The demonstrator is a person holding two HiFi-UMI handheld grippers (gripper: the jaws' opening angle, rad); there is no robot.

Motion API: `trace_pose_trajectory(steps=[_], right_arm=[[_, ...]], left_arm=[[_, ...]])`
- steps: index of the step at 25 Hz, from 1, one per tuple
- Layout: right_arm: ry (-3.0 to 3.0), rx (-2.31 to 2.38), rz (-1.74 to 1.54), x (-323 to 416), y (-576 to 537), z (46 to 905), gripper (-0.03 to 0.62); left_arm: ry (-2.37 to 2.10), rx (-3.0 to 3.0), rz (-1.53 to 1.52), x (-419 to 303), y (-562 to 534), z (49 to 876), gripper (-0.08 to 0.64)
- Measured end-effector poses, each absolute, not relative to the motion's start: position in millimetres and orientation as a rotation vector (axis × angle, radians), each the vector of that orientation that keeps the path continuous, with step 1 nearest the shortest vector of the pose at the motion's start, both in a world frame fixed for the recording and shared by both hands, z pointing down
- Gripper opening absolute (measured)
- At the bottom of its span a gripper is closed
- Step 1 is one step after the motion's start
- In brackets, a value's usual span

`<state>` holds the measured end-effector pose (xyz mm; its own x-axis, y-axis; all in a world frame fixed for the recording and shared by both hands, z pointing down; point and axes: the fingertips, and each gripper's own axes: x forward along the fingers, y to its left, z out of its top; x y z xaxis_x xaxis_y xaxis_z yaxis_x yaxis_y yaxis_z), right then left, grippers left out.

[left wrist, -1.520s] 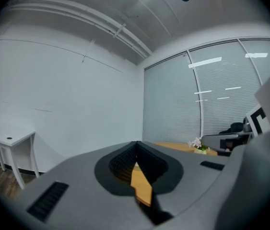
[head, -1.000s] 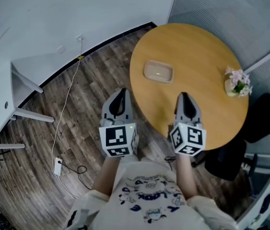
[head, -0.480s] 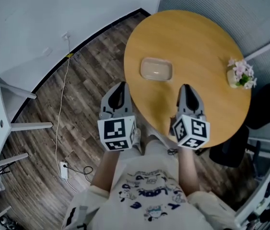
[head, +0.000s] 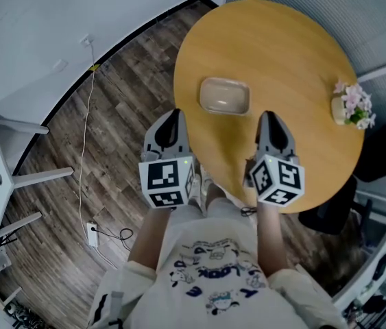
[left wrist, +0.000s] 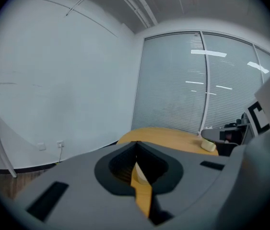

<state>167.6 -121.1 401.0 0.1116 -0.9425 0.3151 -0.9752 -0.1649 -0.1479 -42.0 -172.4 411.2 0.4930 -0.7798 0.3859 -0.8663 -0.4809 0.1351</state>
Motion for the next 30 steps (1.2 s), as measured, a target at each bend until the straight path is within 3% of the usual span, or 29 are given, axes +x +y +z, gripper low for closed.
trace_pose_trajectory(steps=[30], right_arm=[[-1.885, 2.014, 0.908, 215.1, -190.9, 539.4, 0.029]], left_arm=[[-1.209, 2.182, 0.626, 12.4, -231.2, 544.2, 0.003]])
